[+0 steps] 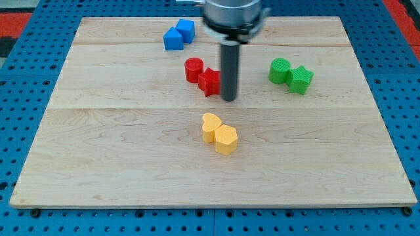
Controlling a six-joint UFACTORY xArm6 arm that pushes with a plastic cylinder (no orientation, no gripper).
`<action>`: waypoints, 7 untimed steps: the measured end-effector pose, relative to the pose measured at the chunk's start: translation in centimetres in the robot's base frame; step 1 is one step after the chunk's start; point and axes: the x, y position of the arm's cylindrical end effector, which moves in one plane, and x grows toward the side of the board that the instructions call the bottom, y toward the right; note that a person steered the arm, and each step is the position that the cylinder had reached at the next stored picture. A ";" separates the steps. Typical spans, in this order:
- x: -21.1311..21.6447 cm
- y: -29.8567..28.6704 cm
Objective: Move the green star to the bottom of the green circle
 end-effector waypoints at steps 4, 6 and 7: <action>1.1 12.8; -5.4 21.7; -6.7 19.9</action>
